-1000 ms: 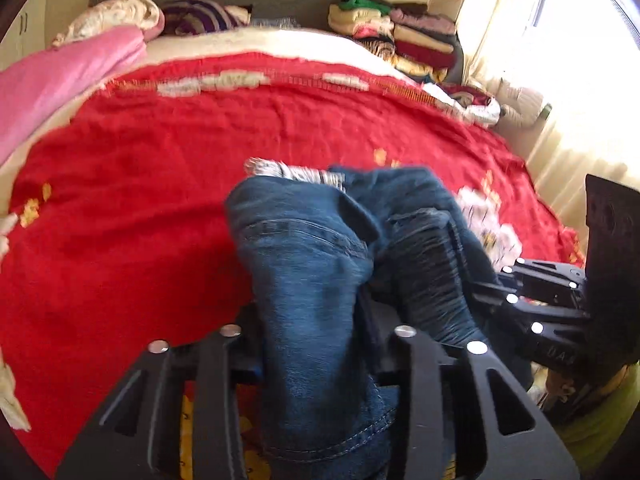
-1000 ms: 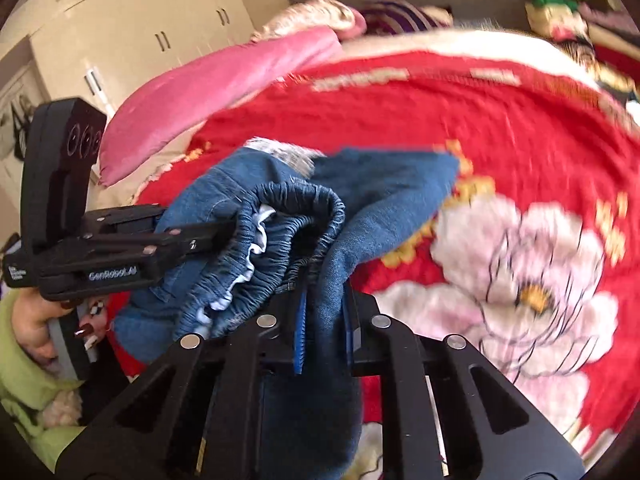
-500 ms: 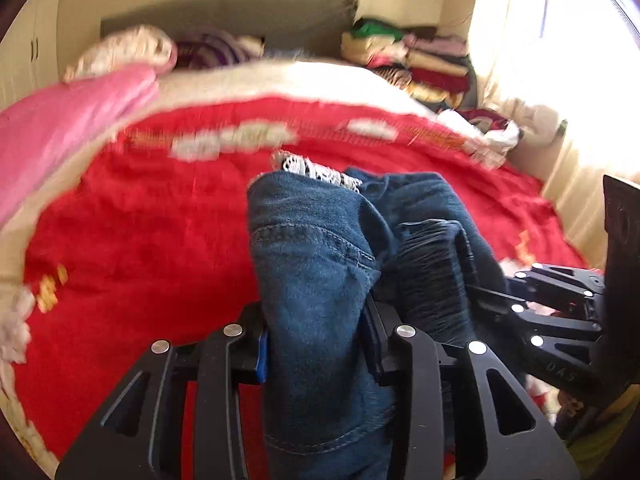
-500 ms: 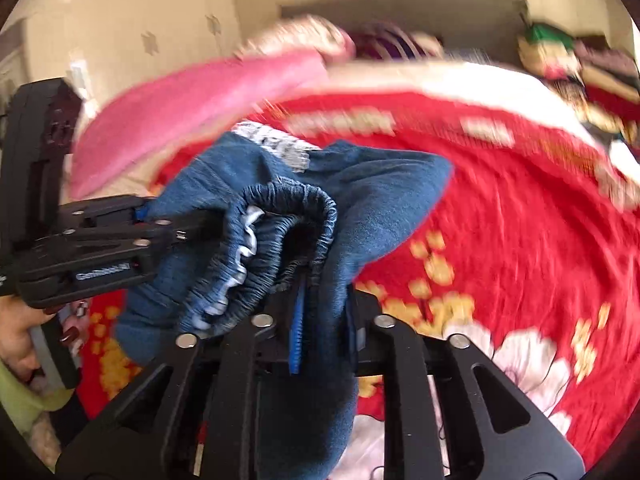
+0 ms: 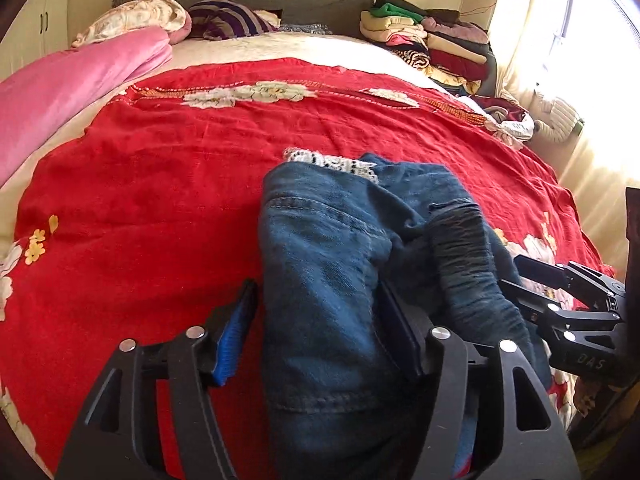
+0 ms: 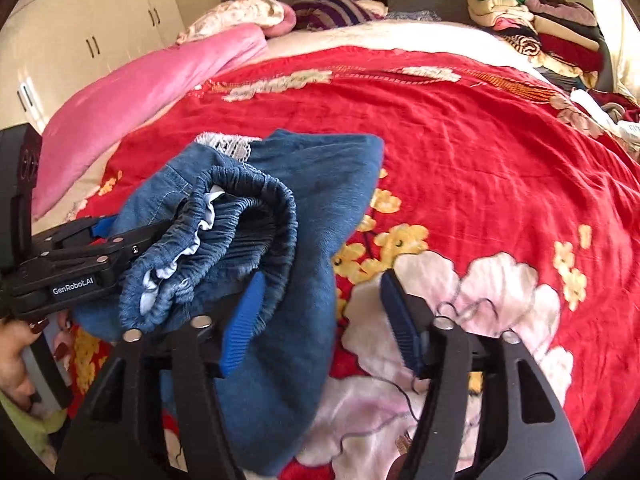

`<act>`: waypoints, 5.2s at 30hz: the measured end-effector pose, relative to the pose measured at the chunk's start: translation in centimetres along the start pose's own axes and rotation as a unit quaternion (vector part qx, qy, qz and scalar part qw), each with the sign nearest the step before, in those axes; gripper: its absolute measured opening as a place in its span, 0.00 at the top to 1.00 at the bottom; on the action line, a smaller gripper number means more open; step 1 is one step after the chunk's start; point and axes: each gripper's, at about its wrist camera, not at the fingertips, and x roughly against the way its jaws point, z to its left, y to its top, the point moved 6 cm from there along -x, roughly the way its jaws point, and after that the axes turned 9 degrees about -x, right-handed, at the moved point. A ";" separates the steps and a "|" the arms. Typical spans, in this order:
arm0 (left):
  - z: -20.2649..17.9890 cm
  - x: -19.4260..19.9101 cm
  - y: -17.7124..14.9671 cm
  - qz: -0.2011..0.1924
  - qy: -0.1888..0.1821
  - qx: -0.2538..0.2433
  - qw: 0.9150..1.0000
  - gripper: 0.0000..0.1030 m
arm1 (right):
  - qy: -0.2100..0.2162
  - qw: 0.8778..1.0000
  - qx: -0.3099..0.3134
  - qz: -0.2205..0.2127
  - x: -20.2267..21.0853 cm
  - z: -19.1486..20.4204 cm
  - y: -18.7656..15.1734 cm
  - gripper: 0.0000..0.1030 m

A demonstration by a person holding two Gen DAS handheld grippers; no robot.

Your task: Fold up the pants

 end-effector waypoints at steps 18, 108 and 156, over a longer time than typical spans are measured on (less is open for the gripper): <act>-2.0 10.5 -0.9 -0.074 0.043 -0.026 0.996 0.04 | -0.005 0.991 0.017 -0.133 12.4 0.1 -0.9 0.09; -5.8 14.5 -10.0 -0.033 0.058 -0.008 0.998 0.04 | -0.015 0.994 0.032 -0.102 14.6 1.1 -9.2 0.09; -5.6 14.4 -10.0 -0.032 0.059 -0.013 0.998 0.04 | -0.028 0.993 0.030 -0.109 14.7 0.6 -8.9 0.09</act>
